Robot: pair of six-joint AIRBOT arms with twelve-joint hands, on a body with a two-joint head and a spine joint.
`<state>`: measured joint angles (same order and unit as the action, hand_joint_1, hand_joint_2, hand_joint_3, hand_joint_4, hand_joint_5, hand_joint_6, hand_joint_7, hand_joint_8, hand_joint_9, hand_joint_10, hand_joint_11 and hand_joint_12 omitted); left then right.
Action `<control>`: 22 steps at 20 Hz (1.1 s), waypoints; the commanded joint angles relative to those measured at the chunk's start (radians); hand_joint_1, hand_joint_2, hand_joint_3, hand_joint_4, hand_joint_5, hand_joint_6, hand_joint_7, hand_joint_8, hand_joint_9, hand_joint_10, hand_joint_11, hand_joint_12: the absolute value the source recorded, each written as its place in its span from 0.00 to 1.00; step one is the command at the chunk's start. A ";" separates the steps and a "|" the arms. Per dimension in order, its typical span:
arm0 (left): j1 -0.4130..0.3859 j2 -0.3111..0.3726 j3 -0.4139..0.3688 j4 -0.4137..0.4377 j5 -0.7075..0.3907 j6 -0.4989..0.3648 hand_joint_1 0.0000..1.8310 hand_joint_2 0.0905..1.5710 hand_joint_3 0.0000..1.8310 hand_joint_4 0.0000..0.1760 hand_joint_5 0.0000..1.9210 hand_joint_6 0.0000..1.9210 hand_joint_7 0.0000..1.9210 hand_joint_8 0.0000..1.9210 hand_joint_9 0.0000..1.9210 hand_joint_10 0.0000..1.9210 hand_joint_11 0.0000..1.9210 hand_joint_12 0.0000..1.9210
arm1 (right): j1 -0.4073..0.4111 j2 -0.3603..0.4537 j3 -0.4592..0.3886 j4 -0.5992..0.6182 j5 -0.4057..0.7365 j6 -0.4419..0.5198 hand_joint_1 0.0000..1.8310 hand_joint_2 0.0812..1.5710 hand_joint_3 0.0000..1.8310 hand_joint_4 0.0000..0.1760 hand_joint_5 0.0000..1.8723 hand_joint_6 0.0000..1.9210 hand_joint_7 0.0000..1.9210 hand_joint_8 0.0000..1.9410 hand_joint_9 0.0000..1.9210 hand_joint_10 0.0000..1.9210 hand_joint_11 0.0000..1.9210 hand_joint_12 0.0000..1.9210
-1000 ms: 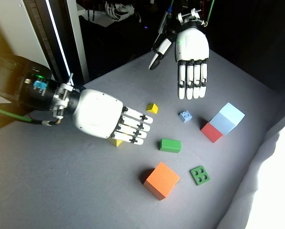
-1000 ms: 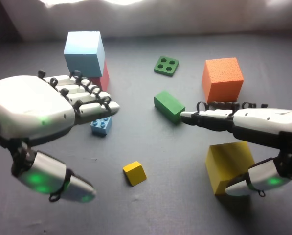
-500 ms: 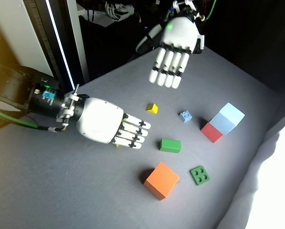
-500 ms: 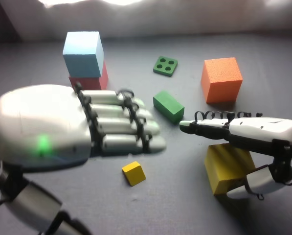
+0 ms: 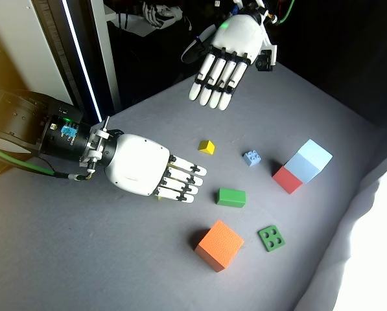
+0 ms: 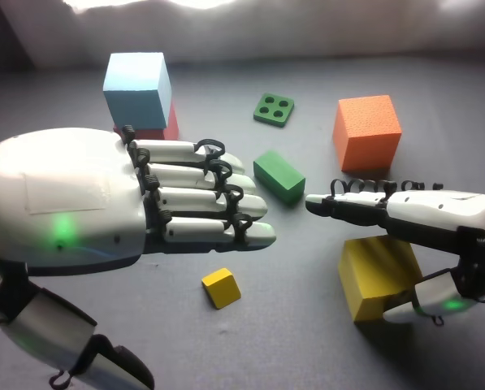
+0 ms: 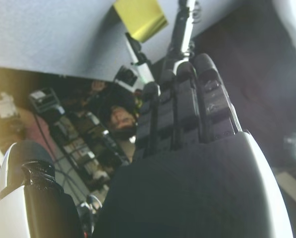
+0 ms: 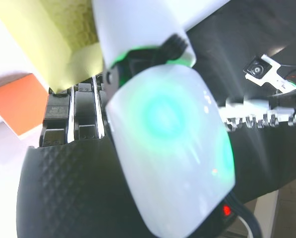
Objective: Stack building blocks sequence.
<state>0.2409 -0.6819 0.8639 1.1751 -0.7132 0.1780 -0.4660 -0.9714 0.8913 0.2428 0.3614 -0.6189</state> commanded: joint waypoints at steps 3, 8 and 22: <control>-0.037 0.018 -0.010 -0.020 -0.032 -0.015 0.13 0.59 0.00 0.00 0.10 0.00 0.11 0.00 0.10 0.00 0.00 0.25 | -0.002 0.008 0.000 -0.004 0.097 0.006 0.83 0.64 0.02 0.00 0.05 0.02 0.02 0.01 0.00 0.00 0.00 0.00; -0.066 0.020 -0.010 0.073 -0.030 -0.094 0.13 0.61 0.00 0.00 0.09 0.00 0.10 0.00 0.09 0.00 0.00 0.21 | -0.003 0.008 0.000 -0.004 0.097 0.006 0.82 0.68 0.00 0.00 0.13 0.01 0.10 0.01 0.05 0.01 0.00 0.15; -0.066 0.021 -0.011 0.070 -0.031 -0.098 0.13 0.65 0.00 0.00 0.12 0.00 0.15 0.00 0.16 0.01 0.00 0.34 | 0.007 0.009 0.007 -0.005 0.081 -0.001 0.74 0.76 0.00 0.00 0.43 0.47 0.42 0.67 0.35 0.82 0.12 0.90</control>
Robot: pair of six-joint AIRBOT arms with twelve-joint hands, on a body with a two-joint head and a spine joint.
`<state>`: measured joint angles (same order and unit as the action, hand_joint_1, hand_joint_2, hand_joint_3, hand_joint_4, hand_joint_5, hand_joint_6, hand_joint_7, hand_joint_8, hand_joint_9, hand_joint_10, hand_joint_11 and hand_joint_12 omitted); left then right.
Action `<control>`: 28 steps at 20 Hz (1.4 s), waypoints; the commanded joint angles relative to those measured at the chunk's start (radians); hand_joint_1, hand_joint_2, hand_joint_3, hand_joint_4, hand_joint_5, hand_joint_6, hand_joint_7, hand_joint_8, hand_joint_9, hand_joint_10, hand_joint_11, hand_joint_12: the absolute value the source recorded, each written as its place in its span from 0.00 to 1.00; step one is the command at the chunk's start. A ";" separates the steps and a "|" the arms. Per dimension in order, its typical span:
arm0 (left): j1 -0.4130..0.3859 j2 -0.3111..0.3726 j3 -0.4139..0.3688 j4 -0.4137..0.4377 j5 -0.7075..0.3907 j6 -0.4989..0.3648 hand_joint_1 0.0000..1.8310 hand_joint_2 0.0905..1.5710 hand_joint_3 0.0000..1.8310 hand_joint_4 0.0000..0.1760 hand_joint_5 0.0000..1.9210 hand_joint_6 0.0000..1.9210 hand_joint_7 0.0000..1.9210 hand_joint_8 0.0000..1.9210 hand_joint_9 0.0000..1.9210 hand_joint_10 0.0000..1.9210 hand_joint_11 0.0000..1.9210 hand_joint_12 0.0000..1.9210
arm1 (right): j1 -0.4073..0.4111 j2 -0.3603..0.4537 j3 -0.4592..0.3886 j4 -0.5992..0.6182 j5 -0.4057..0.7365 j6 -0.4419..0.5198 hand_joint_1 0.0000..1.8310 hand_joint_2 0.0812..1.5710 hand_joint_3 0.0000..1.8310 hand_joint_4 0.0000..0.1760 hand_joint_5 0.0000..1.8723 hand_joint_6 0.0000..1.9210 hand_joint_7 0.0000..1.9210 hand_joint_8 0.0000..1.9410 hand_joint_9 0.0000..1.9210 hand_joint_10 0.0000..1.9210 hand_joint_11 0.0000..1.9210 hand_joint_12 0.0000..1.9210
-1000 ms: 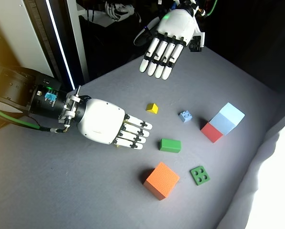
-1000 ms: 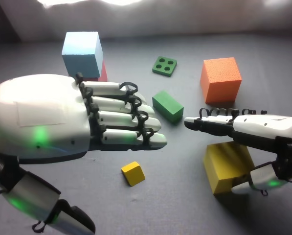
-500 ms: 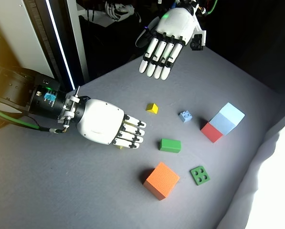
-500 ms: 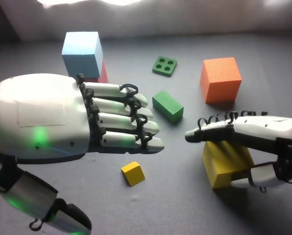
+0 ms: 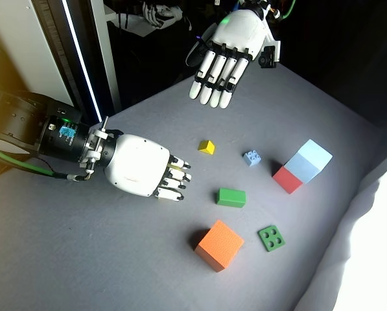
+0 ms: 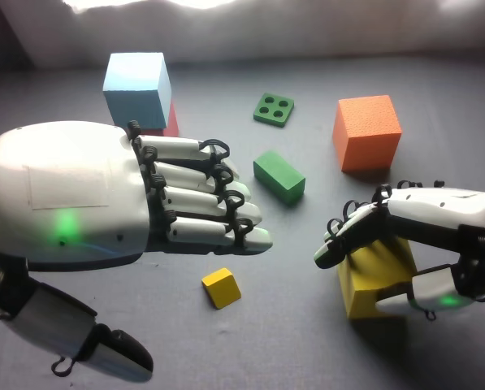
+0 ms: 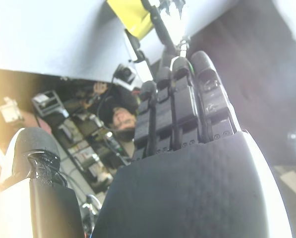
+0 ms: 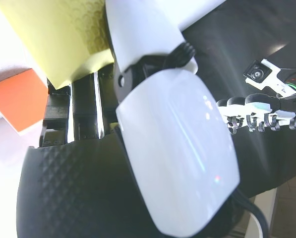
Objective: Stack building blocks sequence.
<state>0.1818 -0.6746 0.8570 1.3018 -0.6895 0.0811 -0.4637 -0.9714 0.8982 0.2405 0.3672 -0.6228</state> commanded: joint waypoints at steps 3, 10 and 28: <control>-0.014 0.014 0.001 -0.057 -0.054 -0.002 0.12 0.65 0.00 0.00 0.13 0.00 0.16 0.01 0.17 0.01 0.00 0.35 | 0.040 0.011 0.021 -0.002 0.059 0.004 0.74 0.73 0.00 0.00 0.47 0.53 0.47 0.62 0.38 0.78 0.14 0.94; -0.017 0.013 0.001 -0.058 -0.052 0.003 0.11 0.67 0.00 0.00 0.12 0.00 0.15 0.00 0.15 0.00 0.00 0.31 | 0.209 0.016 0.096 -0.070 -0.066 0.060 0.65 0.75 0.00 0.00 0.43 0.58 0.43 0.72 0.32 0.74 0.16 0.97; -0.061 0.015 0.000 -0.023 0.011 -0.008 0.13 0.67 0.00 0.00 0.17 0.00 0.20 0.00 0.20 0.00 0.00 0.41 | 0.383 -0.095 0.401 -0.708 -0.052 0.488 0.73 0.76 0.00 0.00 0.42 0.57 0.44 0.69 0.36 0.83 0.14 0.98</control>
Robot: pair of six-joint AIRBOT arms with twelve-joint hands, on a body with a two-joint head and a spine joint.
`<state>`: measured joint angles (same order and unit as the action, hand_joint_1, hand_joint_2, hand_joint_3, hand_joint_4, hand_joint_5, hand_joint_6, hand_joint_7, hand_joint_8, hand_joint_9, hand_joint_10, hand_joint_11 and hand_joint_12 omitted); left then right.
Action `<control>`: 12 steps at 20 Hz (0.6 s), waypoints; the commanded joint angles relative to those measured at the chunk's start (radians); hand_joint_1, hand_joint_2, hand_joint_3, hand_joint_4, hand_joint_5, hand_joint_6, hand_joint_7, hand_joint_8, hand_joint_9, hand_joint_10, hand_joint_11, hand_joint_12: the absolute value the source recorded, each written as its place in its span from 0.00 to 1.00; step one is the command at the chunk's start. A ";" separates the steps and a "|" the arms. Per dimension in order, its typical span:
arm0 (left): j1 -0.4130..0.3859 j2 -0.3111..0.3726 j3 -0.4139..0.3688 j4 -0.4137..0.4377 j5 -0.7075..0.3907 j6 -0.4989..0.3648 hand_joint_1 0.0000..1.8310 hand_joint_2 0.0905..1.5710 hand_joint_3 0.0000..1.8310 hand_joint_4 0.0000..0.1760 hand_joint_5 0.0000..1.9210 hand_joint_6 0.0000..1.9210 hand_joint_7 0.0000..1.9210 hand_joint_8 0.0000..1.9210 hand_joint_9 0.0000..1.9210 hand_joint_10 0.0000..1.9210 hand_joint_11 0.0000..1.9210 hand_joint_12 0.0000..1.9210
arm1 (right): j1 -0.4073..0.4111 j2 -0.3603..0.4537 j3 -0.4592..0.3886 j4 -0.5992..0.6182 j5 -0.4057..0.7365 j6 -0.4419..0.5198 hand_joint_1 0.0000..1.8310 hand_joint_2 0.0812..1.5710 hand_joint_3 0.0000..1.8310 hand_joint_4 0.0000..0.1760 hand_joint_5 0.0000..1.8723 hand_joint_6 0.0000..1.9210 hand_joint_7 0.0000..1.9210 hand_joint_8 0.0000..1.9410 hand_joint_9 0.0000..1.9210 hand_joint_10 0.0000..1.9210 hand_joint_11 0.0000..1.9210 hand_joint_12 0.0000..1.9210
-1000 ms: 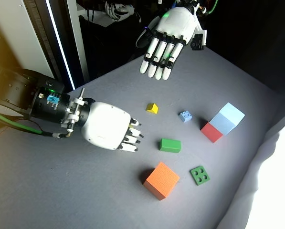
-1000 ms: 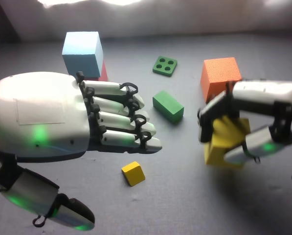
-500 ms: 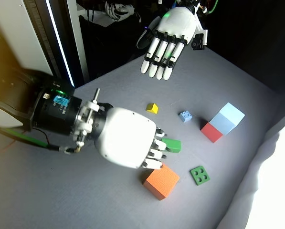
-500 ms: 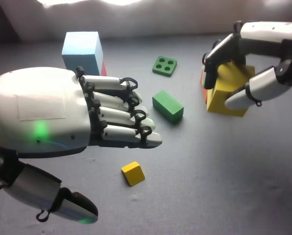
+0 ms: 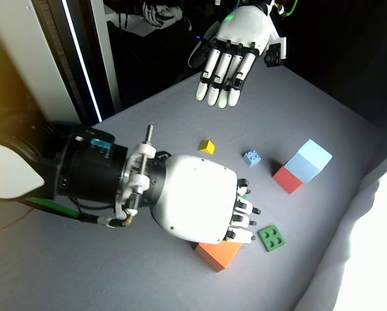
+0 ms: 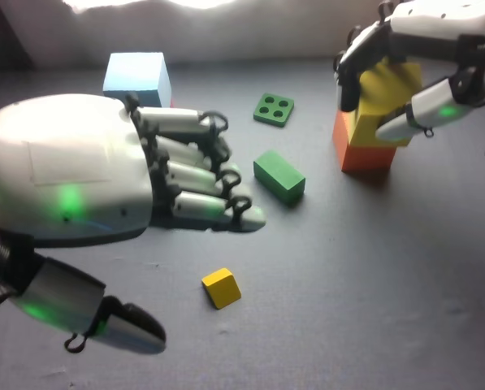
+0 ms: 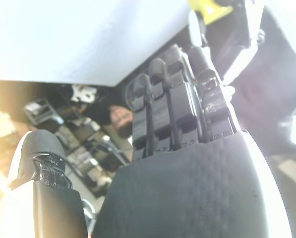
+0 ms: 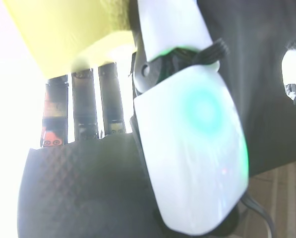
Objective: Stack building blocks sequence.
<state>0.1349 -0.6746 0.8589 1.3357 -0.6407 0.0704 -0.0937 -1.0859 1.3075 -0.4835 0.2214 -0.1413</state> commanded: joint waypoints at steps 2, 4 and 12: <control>-0.009 0.010 0.007 -0.005 -0.039 -0.064 0.13 0.67 0.00 0.00 0.17 0.00 0.20 0.00 0.20 0.00 0.00 0.41 | 0.015 -0.005 0.034 0.016 0.092 0.030 0.73 0.76 0.00 0.00 0.42 0.57 0.44 0.69 0.36 0.83 0.14 0.98; 0.028 0.003 0.005 0.071 -0.053 -0.178 0.13 0.67 0.00 0.00 0.17 0.00 0.20 0.00 0.20 0.00 0.00 0.41 | 0.014 -0.033 0.076 0.016 0.085 0.058 0.73 0.76 0.00 0.00 0.42 0.57 0.44 0.69 0.36 0.83 0.14 0.98; 0.032 0.000 0.008 0.083 -0.074 -0.163 0.14 0.67 0.00 0.00 0.18 0.00 0.21 0.00 0.21 0.00 0.00 0.43 | 0.015 -0.094 0.170 0.084 0.090 0.089 0.73 0.76 0.00 0.00 0.44 0.54 0.43 0.71 0.35 0.84 0.13 0.98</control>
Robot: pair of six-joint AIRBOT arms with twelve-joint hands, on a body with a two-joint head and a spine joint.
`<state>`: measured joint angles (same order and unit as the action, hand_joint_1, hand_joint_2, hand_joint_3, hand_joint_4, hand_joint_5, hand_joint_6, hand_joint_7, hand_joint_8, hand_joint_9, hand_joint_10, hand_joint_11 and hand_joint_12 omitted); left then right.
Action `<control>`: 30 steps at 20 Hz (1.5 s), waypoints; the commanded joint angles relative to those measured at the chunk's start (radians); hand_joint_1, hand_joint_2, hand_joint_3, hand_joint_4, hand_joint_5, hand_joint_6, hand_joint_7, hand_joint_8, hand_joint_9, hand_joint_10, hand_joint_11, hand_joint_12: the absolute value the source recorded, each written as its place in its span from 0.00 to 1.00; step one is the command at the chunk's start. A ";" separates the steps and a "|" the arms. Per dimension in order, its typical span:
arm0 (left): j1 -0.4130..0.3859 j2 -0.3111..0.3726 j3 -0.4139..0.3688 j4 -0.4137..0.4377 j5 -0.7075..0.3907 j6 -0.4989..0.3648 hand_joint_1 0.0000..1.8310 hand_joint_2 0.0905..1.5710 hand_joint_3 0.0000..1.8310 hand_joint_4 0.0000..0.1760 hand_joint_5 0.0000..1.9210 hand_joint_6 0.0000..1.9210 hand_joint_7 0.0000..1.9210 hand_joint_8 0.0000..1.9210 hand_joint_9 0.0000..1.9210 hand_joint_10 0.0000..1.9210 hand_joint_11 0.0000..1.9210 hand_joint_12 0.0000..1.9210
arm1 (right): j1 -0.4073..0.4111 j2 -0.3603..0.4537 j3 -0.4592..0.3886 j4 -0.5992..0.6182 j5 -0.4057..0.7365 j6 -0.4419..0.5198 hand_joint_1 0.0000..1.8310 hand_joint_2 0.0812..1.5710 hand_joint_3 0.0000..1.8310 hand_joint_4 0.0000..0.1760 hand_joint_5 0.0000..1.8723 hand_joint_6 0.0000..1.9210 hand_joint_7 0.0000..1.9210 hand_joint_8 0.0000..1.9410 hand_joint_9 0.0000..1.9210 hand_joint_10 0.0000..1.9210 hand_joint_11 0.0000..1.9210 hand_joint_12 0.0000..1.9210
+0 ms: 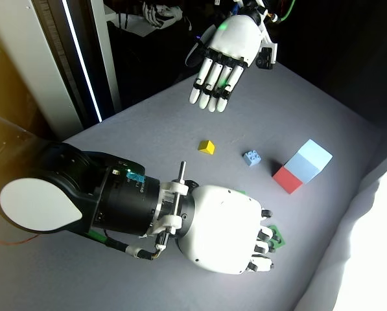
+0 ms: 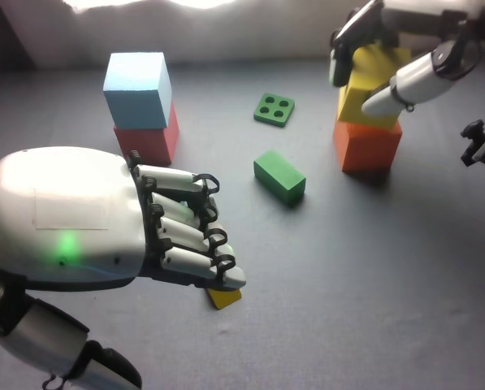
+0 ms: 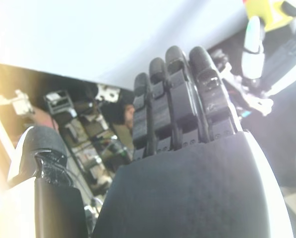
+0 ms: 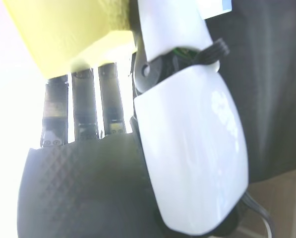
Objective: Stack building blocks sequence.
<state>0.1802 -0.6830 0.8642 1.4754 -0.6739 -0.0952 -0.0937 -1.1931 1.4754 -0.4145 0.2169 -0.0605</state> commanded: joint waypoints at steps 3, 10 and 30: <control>-0.015 0.008 0.002 -0.067 -0.042 0.007 0.14 0.67 0.00 0.00 0.18 0.00 0.21 0.00 0.21 0.00 0.00 0.43 | 0.013 0.004 0.024 0.058 0.090 0.009 0.73 0.76 0.00 0.00 0.44 0.54 0.43 0.71 0.35 0.84 0.13 0.98; -0.021 0.008 -0.004 -0.079 -0.025 0.007 0.14 0.67 0.00 0.00 0.18 0.00 0.21 0.00 0.21 0.00 0.00 0.43 | 0.009 -0.007 0.026 0.059 0.062 0.013 0.73 0.76 0.00 0.00 0.44 0.54 0.43 0.71 0.35 0.84 0.13 0.98; -0.024 0.006 -0.007 -0.088 -0.009 0.007 0.15 0.69 0.00 0.00 0.16 0.00 0.20 0.00 0.20 0.00 0.00 0.42 | -0.027 -0.044 0.038 0.079 -0.035 0.012 0.73 0.75 0.00 0.00 0.43 0.55 0.44 0.69 0.35 0.82 0.15 0.96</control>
<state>0.1669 -0.6830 0.8589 1.4410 -0.6441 -0.0879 -0.1127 -1.2427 1.5105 -0.3355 0.1520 -0.0502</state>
